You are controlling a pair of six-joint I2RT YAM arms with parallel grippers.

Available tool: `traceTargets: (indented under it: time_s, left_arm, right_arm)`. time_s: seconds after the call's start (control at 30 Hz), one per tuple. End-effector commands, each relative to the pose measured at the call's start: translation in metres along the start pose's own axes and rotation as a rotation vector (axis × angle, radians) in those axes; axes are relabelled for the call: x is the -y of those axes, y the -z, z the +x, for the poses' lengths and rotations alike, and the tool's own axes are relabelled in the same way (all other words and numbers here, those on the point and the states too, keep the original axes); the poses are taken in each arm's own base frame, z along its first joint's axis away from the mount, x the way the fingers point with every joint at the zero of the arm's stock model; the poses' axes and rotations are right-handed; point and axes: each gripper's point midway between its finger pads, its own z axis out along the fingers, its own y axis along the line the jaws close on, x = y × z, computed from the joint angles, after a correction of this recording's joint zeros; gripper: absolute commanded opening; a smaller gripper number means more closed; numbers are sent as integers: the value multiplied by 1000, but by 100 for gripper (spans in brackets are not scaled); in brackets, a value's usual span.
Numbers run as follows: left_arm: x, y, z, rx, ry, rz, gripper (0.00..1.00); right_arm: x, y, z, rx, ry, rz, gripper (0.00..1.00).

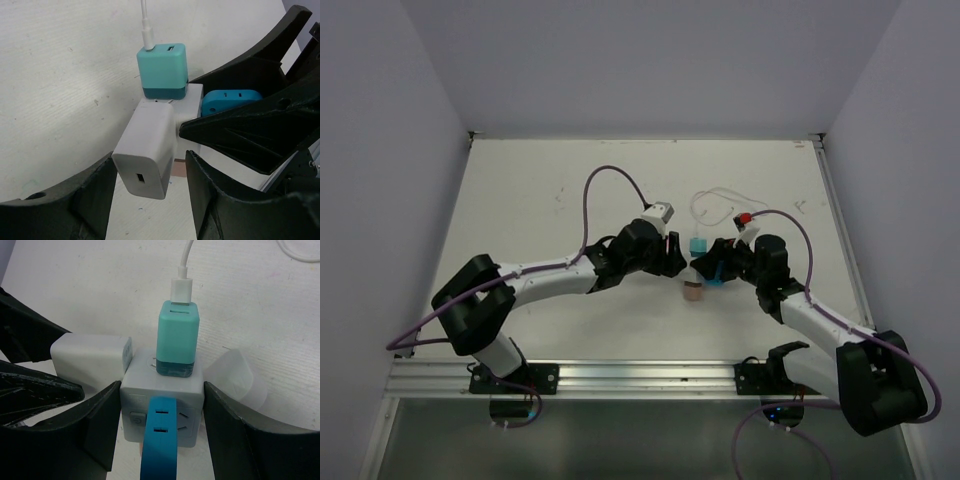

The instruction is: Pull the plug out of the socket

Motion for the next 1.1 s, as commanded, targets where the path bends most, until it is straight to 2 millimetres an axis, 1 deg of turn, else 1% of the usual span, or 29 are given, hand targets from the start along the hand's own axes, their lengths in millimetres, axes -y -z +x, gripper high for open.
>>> traceTargets:
  time_s: [0.0,0.07,0.27,0.4,0.43,0.5,0.57,0.63,0.67,0.7,0.73,0.77,0.8,0.83,0.9,1.07]
  left_arm:
    - [14,-5,-15,48,8,103,59]
    - [15,-6,-16,49,25,122,59]
    - [23,-14,-8,16,49,167,59]
    - [18,-17,-2,2,57,152,57]
    - [17,-17,-1,0,58,149,54]
    - [16,-16,-2,6,58,143,50]
    - [16,-15,-4,13,61,141,43]
    - [17,-14,-4,15,67,143,33]
    - [17,-13,-5,17,68,146,28]
    - [17,-12,-4,14,75,149,14]
    - [18,-12,-6,18,92,155,8]
    - [18,-10,-4,11,103,170,2]
    - [18,-8,-5,13,115,179,0]
    - [18,-6,-12,28,137,192,0]
    - [14,-2,-12,27,155,198,0]
    - [11,14,-31,72,184,216,0]
  right_arm:
    - [-20,-2,-29,97,52,-86,0]
    - [-20,-2,-29,97,52,-86,0]
    - [-19,-3,-28,94,48,-87,0]
    - [-20,-3,-29,97,49,-86,0]
    - [-19,-3,-29,98,49,-85,0]
    - [-20,-3,-29,97,49,-86,0]
    - [-19,-3,-29,98,49,-84,0]
    - [-18,-3,-29,98,50,-82,0]
    - [-18,-3,-28,97,47,-80,0]
    - [-17,-3,-28,97,48,-76,0]
    - [-16,-3,-28,99,49,-72,0]
    - [-15,-3,-28,99,49,-65,0]
    - [-14,-3,-28,99,48,-60,0]
    - [-13,-3,-27,98,48,-55,0]
    - [-9,-3,-26,102,46,-33,0]
    - [1,-5,-23,86,49,13,0]
